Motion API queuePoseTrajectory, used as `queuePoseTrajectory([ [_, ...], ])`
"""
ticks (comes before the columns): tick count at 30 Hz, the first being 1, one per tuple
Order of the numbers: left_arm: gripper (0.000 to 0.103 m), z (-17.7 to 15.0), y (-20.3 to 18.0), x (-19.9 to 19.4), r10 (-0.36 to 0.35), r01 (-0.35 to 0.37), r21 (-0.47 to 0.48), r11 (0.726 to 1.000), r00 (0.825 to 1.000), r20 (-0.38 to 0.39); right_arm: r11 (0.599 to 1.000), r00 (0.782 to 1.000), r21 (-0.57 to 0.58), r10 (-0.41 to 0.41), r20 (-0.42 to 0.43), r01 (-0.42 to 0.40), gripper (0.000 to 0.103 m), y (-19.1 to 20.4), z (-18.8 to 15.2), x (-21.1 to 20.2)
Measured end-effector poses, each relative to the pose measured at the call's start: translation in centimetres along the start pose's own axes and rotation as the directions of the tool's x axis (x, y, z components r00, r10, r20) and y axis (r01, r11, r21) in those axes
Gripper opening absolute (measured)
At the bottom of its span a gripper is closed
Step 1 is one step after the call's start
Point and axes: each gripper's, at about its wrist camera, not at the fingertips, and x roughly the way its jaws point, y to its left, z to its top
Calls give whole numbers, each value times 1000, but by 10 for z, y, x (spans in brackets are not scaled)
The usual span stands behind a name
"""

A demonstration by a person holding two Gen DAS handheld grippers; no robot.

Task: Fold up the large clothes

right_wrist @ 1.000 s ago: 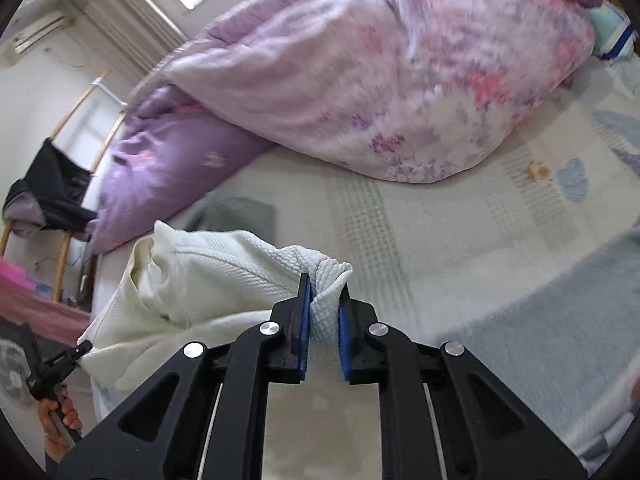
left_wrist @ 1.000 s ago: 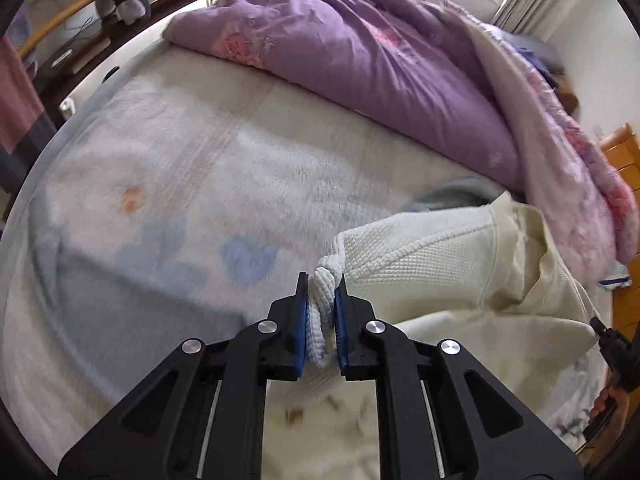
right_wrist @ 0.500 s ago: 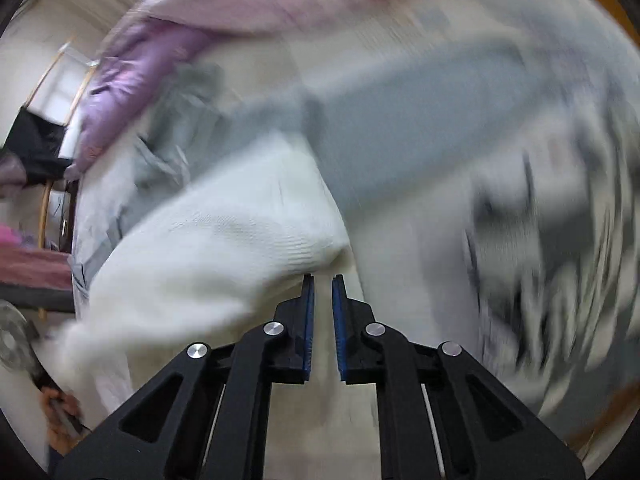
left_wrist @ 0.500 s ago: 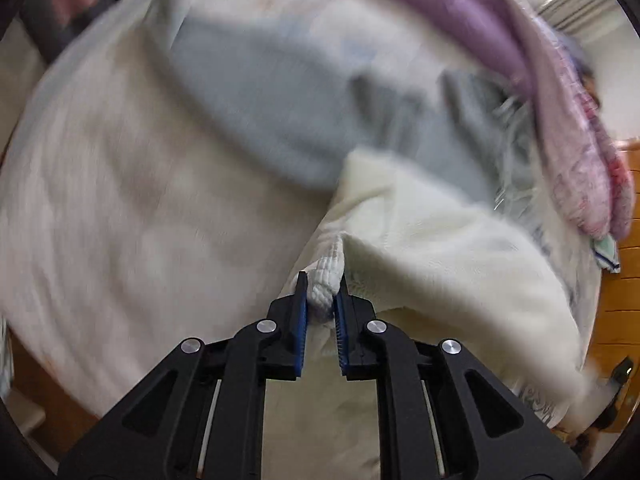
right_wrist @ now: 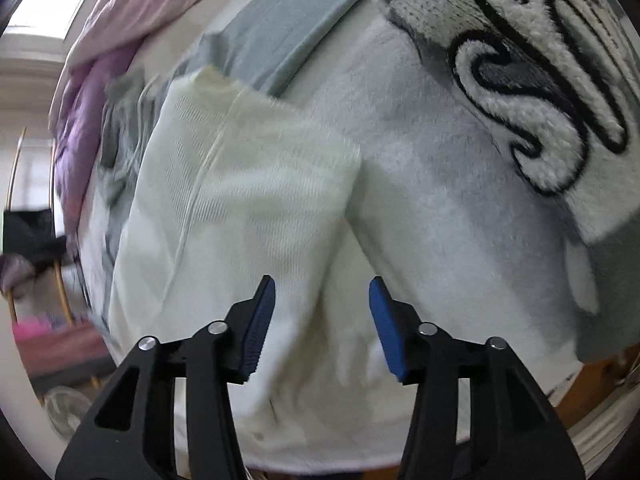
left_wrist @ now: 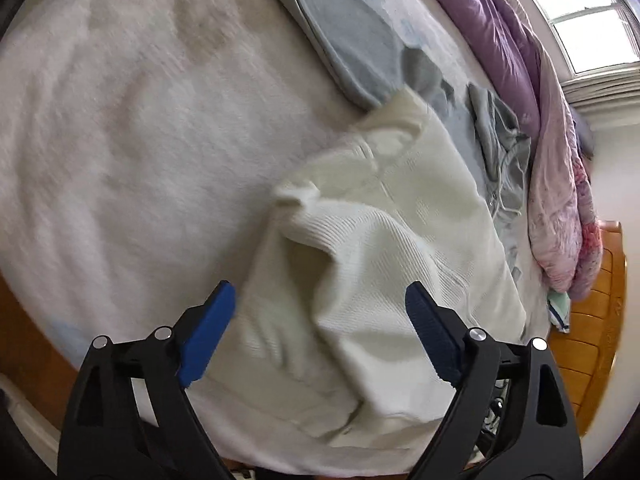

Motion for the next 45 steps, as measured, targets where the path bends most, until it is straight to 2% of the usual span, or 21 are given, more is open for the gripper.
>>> queuePoseTrajectory([
  [3,86,1,-6,35,54,-54,-5,999,998,-31,999,1000,32,-8,8,7,48,0,13,20],
  [5,79,2,-9,53,108,-109,-22,994,993,-57,999,1000,48,-6,-3,6,46,1,18,35],
  [6,54,3,-14,58,153,-153,13,988,987,-55,999,1000,41,7,-6,-7,37,2,20,39],
  [7,35,4,-19,60,188,-186,49,981,981,-50,999,1000,29,14,7,-14,19,4,21,39],
  [8,29,4,-21,59,194,-191,57,980,980,-48,1000,1000,9,13,25,-14,9,9,21,35],
  [10,13,4,-22,49,191,-188,75,979,980,-48,999,999,-25,25,43,-24,4,15,18,25],
  [14,8,-4,-20,15,142,-136,122,983,989,-41,996,998,-89,35,45,-31,3,26,3,-6],
  [18,3,-11,-16,-5,177,-166,180,969,983,-46,995,1000,-102,22,15,-21,3,24,-17,-27],
  [21,2,-20,0,-6,194,-177,192,965,978,-75,995,1000,-98,-15,-12,14,3,13,-29,-24],
  [25,2,-21,8,18,232,-207,202,957,966,-113,995,996,-76,-70,-56,65,3,-9,-37,-4],
  [27,3,-21,11,20,200,-176,193,965,974,-109,994,993,-86,-79,-92,72,8,-11,-36,8],
  [29,9,-19,15,16,159,-141,167,976,982,-101,974,982,-152,-179,-62,168,13,4,-37,3],
  [30,27,-20,19,11,137,-121,154,981,985,-100,961,976,-186,-214,-37,204,13,12,-39,-1],
  [31,62,-22,23,6,121,-108,137,985,989,-88,945,970,-222,-245,-1,239,13,23,-42,-8],
  [32,76,-23,25,0,125,-117,127,985,990,-61,923,957,-257,-286,35,286,13,35,-45,-12],
  [33,81,-25,28,-7,123,-120,118,986,992,-22,895,944,-300,-319,82,329,13,50,-48,-17],
  [35,81,-31,36,-15,100,-99,96,990,995,-1,874,955,-386,-265,133,296,13,87,-56,-18],
  [38,81,-41,53,-9,106,-104,50,993,993,-41,847,983,-501,-142,112,179,13,139,-64,3],
  [40,81,-48,61,0,112,-110,37,993,992,-64,822,995,-562,-73,63,96,13,180,-70,34],
  [42,81,-51,68,3,100,-99,11,995,992,-72,795,998,-605,-50,23,54,13,213,-74,66],
  [45,81,-53,75,8,78,-80,-25,996,994,-74,787,998,-616,-64,-20,38,13,248,-75,116],
])
